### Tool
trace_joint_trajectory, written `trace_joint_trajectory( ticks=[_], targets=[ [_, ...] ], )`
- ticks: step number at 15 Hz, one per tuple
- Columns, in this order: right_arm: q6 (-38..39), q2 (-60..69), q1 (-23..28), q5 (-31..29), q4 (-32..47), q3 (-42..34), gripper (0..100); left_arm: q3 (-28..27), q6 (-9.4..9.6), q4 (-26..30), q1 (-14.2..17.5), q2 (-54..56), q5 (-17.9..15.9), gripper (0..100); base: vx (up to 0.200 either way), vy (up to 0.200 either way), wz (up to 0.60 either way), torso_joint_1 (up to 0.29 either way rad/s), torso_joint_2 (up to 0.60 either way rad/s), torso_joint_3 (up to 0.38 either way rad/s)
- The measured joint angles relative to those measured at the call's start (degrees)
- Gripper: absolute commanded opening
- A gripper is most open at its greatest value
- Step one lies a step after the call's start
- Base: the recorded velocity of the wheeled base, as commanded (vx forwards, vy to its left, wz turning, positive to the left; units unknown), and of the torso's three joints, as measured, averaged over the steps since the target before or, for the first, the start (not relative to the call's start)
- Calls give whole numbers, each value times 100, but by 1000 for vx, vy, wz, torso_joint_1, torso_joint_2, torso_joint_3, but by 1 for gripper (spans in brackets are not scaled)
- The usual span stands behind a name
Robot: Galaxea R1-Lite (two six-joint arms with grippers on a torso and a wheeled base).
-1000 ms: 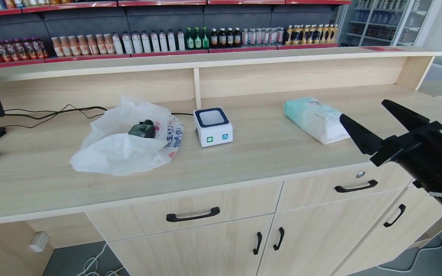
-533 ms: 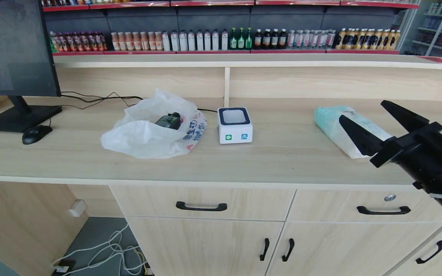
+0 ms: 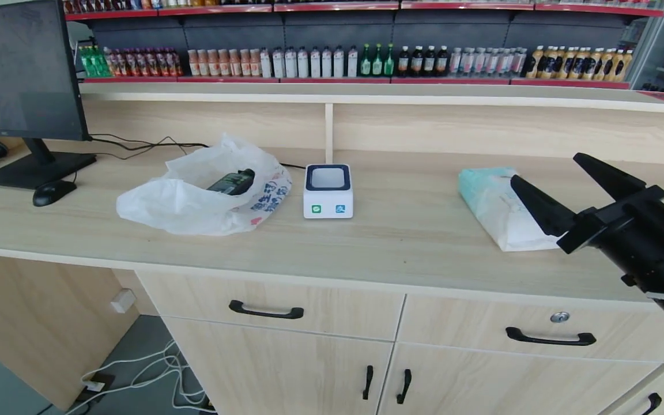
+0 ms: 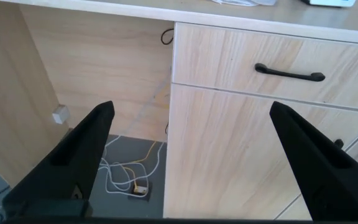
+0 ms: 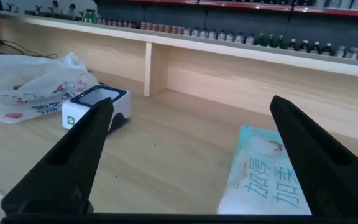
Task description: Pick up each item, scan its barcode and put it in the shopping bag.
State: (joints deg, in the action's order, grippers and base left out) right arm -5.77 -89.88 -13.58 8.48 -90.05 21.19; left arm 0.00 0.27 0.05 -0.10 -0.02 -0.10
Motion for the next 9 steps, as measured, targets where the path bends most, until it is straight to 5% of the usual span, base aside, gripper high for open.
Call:
trace_joint_trajectory(
  ticks=[3,9],
  targets=[
    [0,-85,9,-1,17,20,100,0,2,9,-1,0,0,100,200,-133,0,15,4,2],
    [38,-85,-6,-9,13,-333,100,0,11,5,-1,0,0,100,0,0,0,0,0,0]
  ],
)
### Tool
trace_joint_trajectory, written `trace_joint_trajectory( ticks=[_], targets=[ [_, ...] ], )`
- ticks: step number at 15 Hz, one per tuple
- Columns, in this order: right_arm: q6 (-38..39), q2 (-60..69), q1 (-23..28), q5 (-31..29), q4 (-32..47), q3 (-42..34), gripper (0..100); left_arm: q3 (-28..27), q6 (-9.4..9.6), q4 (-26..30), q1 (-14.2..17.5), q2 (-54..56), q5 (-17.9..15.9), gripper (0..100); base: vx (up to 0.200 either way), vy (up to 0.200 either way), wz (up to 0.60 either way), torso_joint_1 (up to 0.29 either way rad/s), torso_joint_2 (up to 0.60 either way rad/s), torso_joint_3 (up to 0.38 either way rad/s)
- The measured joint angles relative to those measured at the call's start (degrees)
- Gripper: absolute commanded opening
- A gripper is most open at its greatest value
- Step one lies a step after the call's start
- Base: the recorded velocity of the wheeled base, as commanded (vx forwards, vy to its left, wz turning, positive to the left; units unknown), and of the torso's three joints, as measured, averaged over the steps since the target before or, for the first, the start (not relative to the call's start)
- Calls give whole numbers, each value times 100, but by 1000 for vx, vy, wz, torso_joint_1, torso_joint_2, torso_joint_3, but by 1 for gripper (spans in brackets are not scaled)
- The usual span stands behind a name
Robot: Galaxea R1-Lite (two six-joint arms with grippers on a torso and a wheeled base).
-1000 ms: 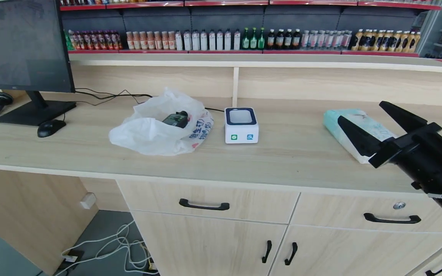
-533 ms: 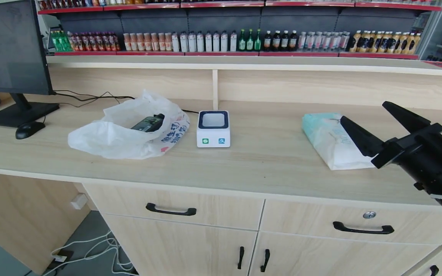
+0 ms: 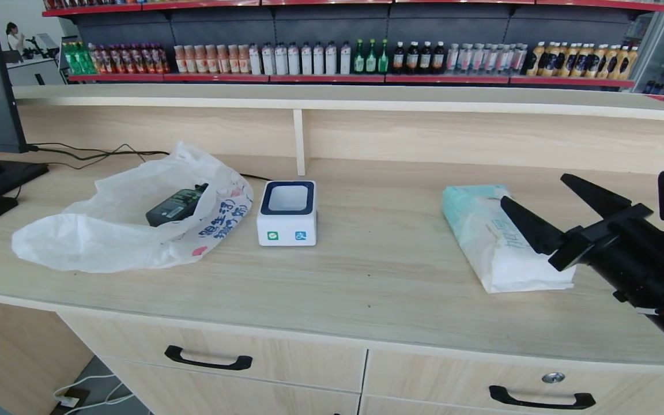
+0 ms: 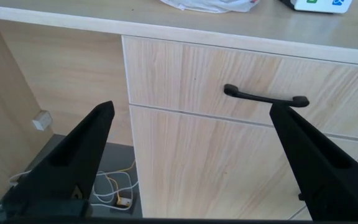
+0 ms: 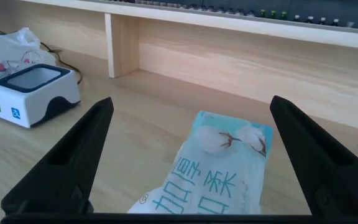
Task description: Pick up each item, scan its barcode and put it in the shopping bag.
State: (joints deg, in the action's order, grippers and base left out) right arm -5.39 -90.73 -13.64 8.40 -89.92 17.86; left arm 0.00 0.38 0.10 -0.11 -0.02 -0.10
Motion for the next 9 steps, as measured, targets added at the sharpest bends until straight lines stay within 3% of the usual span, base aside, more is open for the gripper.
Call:
trace_joint_trajectory(
  ticks=[2,8,9],
  targets=[
    [116,157,-124,-4,356,13,100,0,-2,-2,9,0,0,100,0,0,0,0,0,0],
    [536,1196,-614,-364,5925,1893,100,0,5,0,-2,0,0,100,0,0,0,0,0,0],
    [744,1401,-675,-507,6439,2097,100,0,6,0,6,0,0,100,0,0,0,0,0,0]
  ],
)
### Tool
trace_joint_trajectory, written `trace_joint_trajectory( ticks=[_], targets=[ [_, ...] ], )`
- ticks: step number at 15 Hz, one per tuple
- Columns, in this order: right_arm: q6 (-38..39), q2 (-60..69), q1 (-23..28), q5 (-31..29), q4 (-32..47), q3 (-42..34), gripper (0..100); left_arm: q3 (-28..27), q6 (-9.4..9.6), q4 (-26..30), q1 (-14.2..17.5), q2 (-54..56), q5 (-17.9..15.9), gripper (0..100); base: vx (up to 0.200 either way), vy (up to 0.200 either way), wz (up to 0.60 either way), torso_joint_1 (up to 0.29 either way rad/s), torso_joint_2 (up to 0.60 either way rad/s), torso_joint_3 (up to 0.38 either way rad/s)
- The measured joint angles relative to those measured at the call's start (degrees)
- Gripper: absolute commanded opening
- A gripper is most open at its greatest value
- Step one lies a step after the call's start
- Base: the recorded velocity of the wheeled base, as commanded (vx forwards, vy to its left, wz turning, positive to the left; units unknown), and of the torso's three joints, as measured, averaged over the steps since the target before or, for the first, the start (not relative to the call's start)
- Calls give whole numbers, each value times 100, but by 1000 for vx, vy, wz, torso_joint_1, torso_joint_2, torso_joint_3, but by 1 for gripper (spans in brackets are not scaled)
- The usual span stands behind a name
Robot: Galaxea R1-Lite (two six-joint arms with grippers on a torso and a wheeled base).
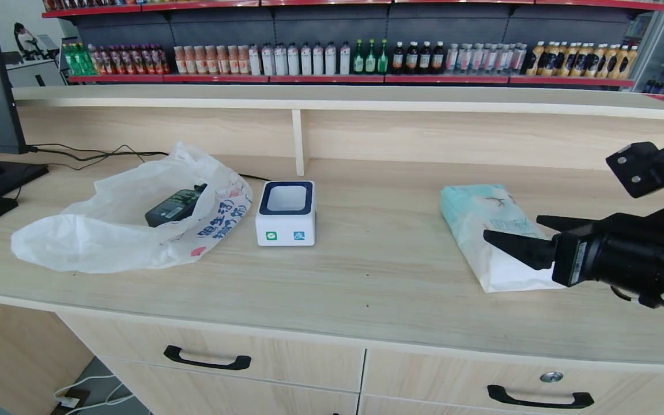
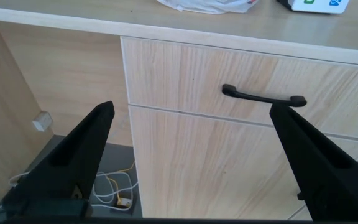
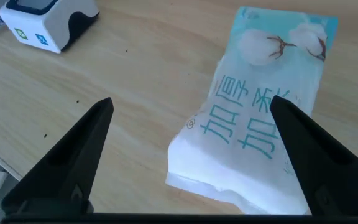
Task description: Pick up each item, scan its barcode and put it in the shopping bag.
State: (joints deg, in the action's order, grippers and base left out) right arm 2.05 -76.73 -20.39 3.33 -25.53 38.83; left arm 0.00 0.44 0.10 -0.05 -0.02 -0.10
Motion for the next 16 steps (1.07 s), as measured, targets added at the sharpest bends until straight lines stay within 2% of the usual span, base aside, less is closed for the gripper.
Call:
trace_joint_trajectory(
  ticks=[2,7,13,16],
  targets=[
    [227,274,-77,-110,174,205,100,0,0,0,-9,0,0,100,0,0,0,0,0,0],
    [714,460,-107,-93,183,63,100,0,0,0,-6,0,0,100,0,0,0,0,0,0],
    [101,-235,709,1070,185,649,100,0,0,0,0,0,0,100,0,0,0,0,0,0],
    [46,-605,935,1153,306,1097,100,0,0,-2,-5,0,0,100,0,0,0,0,0,0]
  ],
)
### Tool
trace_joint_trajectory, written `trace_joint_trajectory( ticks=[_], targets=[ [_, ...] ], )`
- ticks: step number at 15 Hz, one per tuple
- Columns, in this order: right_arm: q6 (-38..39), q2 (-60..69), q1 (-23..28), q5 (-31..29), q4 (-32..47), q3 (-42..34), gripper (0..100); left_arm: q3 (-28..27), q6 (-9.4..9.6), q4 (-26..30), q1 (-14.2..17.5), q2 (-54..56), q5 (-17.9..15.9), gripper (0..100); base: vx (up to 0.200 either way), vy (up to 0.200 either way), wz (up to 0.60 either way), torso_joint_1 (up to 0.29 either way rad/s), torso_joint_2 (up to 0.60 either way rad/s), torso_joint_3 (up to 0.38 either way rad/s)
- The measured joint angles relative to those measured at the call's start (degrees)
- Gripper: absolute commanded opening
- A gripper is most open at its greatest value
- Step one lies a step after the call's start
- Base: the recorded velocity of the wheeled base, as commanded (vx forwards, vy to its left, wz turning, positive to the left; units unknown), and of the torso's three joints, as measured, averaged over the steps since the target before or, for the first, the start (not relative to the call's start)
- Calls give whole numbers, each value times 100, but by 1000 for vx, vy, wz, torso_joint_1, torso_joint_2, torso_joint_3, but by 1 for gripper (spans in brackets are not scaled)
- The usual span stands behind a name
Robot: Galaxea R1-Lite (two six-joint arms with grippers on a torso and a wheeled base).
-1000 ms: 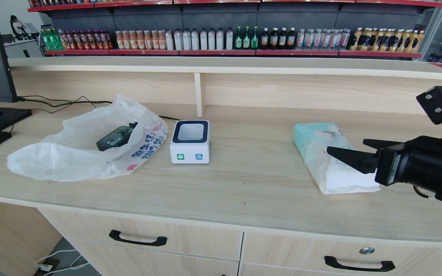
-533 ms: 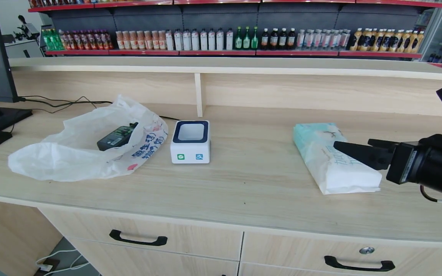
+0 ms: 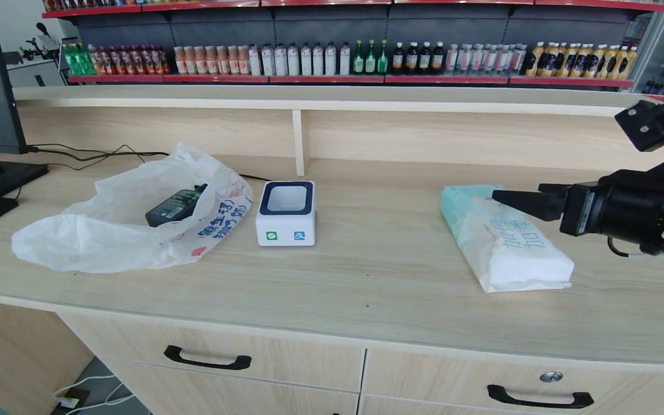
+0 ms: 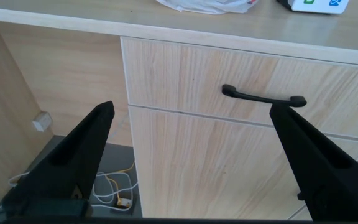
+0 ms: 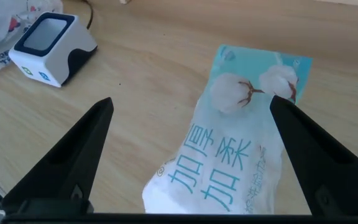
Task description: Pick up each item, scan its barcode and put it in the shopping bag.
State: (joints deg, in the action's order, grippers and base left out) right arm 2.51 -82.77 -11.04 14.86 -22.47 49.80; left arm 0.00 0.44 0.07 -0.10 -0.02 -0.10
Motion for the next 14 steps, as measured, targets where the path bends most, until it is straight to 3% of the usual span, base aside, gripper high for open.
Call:
trace_joint_trajectory(
  ticks=[2,4,6,14],
  targets=[
    [-27,-217,132,-93,596,621,100,0,0,4,-1,0,0,100,0,0,0,0,0,0],
    [-117,-358,210,-474,2167,1150,100,0,0,2,0,0,0,100,0,0,0,0,0,0],
    [-363,-473,221,-649,2881,1523,100,0,0,2,0,0,2,100,0,0,0,0,0,0],
    [-675,-1091,113,-1035,3139,2030,100,0,0,2,0,0,0,100,0,0,0,0,0,0]
  ],
)
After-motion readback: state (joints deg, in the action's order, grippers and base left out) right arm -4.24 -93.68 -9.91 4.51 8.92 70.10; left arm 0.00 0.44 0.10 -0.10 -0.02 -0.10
